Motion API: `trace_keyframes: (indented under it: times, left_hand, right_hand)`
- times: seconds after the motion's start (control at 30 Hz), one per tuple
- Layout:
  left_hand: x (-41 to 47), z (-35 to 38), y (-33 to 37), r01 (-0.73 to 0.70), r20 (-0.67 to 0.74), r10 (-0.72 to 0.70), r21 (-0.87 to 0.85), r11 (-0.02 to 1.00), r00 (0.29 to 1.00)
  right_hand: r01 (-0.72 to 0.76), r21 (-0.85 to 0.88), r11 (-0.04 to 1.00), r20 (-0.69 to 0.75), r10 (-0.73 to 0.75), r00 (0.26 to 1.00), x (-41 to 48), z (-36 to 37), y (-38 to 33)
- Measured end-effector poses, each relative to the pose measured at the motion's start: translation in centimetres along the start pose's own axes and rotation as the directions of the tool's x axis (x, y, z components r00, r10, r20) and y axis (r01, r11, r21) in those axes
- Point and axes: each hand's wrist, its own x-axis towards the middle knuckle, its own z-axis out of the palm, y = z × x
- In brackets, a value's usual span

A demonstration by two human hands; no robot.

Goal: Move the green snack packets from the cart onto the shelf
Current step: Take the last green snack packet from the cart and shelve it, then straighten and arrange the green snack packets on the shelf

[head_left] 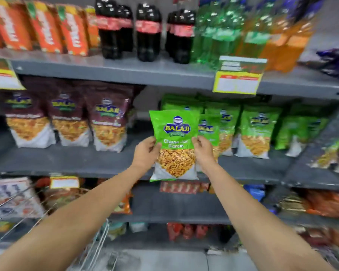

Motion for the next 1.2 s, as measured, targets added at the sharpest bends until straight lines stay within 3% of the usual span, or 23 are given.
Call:
trace_keyframes:
  times: [0.17,0.47,0.63,0.8,0.93,1.07,1.2]
  left_hand:
    - [3.4,8.8,5.2,-0.078,0.153,0.061,0.104,0.992,0.986]
    - [5.9,19.8,7.8,0.03,0.205,-0.069,0.187,0.982,0.976]
    - [5.7,21.6,6.7,0.062,0.209,-0.11,0.223,0.973,0.972]
    - [5.2,22.9,6.1,0.089,0.176,-0.134,0.245,0.965,0.975]
    - [4.4,23.0,6.1,0.127,0.183,-0.165,0.204,0.971,0.969]
    - [4.4,24.3,5.9,0.138,0.26,-0.251,0.386,0.912,0.932]
    - [5.5,25.4,7.1,0.21,0.24,-0.313,0.374,0.903,0.919]
  right_hand:
    - [-0.058,0.064,0.996,-0.11,0.065,0.992,3.3,-9.5,1.8]
    - [-0.018,-0.059,0.998,-0.172,0.007,0.985,10.0,-18.0,7.1]
    - [0.024,-0.161,0.987,-0.091,-0.039,0.995,11.3,-18.5,9.7]
    - [-0.058,-0.115,0.992,-0.055,0.052,0.997,11.4,-18.5,11.9]
    - [-0.166,-0.031,0.986,0.084,0.168,0.982,11.2,-19.2,12.3]
    - [-0.176,-0.119,0.977,0.337,0.206,0.919,10.1,-19.8,13.9]
    - [-0.2,-0.019,0.98,0.323,0.196,0.926,10.3,-19.8,14.8]
